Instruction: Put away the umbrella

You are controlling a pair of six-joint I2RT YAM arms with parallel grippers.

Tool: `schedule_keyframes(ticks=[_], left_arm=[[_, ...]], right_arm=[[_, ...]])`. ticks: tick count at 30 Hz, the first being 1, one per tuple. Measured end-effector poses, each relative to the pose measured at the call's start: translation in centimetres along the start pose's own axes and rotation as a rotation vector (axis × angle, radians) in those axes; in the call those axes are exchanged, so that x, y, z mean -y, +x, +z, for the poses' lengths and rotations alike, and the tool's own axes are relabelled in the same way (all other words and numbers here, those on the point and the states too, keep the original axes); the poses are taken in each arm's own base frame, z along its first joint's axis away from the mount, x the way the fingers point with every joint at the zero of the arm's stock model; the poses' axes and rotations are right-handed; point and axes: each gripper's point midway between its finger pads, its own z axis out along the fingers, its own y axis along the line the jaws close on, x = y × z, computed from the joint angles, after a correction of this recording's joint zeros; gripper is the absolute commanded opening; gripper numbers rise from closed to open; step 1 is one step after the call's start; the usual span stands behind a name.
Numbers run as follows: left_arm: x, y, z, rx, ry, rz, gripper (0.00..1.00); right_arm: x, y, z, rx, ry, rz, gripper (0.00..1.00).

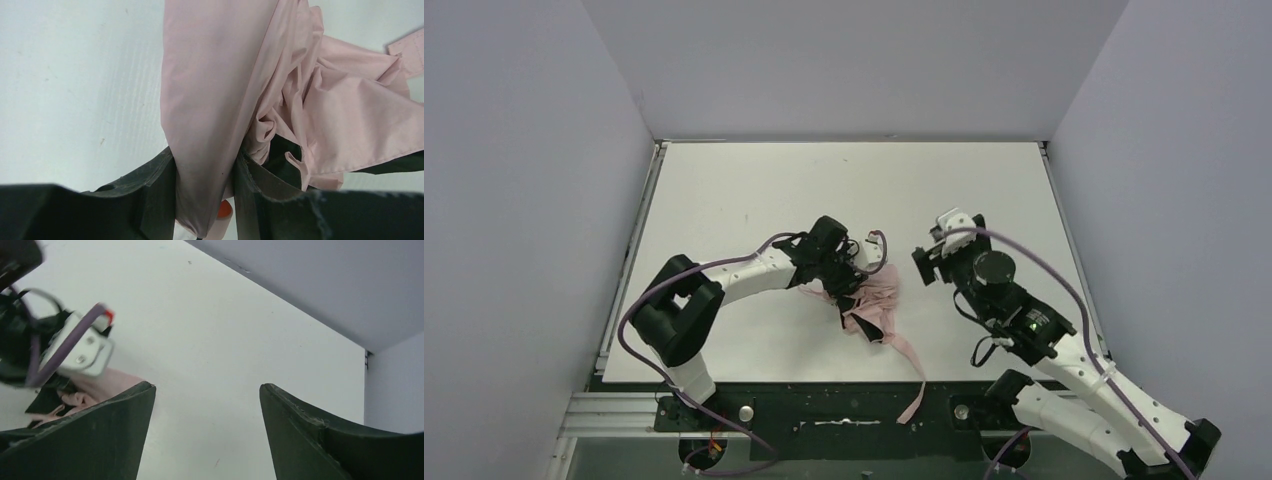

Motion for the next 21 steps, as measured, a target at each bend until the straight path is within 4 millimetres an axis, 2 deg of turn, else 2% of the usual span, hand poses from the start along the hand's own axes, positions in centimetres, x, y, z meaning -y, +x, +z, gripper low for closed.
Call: schedule_keyframes(ticks=[3,6,9,11,12,17,21], left_arm=[[-0.4,-0.3,0.3,0.039,-0.068,0.061,0.18],[-0.5,-0.5,0.6,0.082,-0.132,0.155,0.18],[-0.4,-0.9,0.9,0.107,-0.178,0.236,0.18],[-0.3,-1.3,1.1,0.121,-0.204,0.283,0.17],[-0.3,-1.5,1.2,0.124,-0.215,0.304,0.17],[-0.2,-1.7,1.4,0.142,-0.265,0.409,0.16],[-0.2,-2.0,1.5,0.161,-0.293,0.472,0.16]], right_arm=[[4.3,-0.9,0.9,-0.063,0.141,0.163,0.81],[8.3,-0.6,2.3,-0.119,0.231,0.297,0.82],[10.3,0.7,4.1,-0.186,0.231,0.399,0.85],[10.3,1.5,5.6,-0.244,0.177,0.432,0.85],[9.7,1.7,6.7,-0.266,0.121,0.442,0.85],[5.3,3.5,10.1,-0.370,-0.154,0.464,0.83],[2.8,5.8,11.9,-0.462,-0.315,0.443,0.83]])
